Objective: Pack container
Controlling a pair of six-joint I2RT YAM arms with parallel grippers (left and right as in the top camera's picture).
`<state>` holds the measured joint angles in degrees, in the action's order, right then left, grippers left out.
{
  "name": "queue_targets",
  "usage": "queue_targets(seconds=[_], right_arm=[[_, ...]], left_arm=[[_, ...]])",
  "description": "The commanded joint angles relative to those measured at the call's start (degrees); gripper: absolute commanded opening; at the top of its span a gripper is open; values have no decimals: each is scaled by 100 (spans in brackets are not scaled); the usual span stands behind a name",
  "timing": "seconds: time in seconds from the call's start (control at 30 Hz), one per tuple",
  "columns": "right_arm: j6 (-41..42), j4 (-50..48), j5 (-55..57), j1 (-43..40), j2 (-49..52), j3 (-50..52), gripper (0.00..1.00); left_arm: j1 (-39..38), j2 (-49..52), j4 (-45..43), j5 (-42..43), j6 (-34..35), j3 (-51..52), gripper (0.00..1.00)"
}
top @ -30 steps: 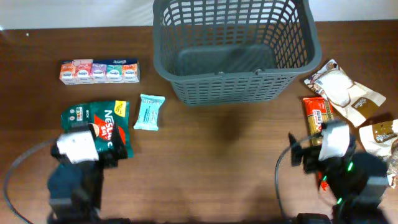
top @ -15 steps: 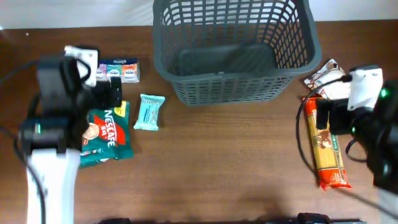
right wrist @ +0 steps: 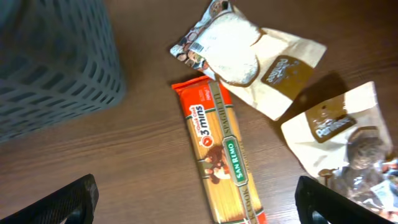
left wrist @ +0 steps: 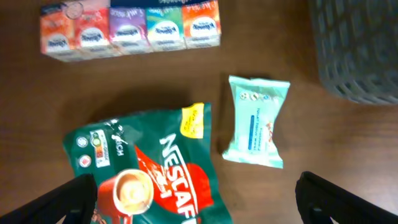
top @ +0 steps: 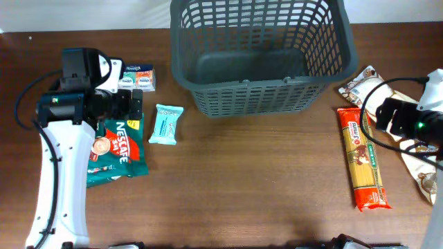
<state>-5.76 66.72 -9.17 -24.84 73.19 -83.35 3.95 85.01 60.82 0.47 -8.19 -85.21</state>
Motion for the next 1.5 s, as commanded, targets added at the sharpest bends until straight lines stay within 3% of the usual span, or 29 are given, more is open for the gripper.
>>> queue_targets(seconds=[0.0,0.23,0.4,0.53,0.7,0.87,1.03,1.13,1.27,1.47], right_arm=[[70,13,-284,-35,197,-120,99],[70,11,-284,-31,636,-120,99],[70,9,-286,-31,981,-120,99],[70,0,-284,-31,1204,-120,99],[70,-4,-286,-31,1438,-120,99],[70,-2,-284,-31,1593,-120,99],[70,-2,-286,-31,1631,-120,99],[70,-4,-284,-31,1631,-120,99],[70,-2,-284,-31,1631,-120,99],[72,-4,-284,-31,1631,-120,99]], left_arm=[[7,-59,188,240,-111,-125,99],[293,-61,813,79,-122,-125,99],[1185,-66,1043,1346,-702,-127,99],[1906,-66,1064,1502,-885,-127,99],[2494,26,723,1502,-1622,-122,99],[2691,317,623,852,-1580,-120,95],[2935,671,496,-168,-750,-120,95],[2997,828,450,-155,-625,-120,99],[2999,1062,505,-55,-1027,-118,99],[2999,1565,562,750,-1722,-118,99]])
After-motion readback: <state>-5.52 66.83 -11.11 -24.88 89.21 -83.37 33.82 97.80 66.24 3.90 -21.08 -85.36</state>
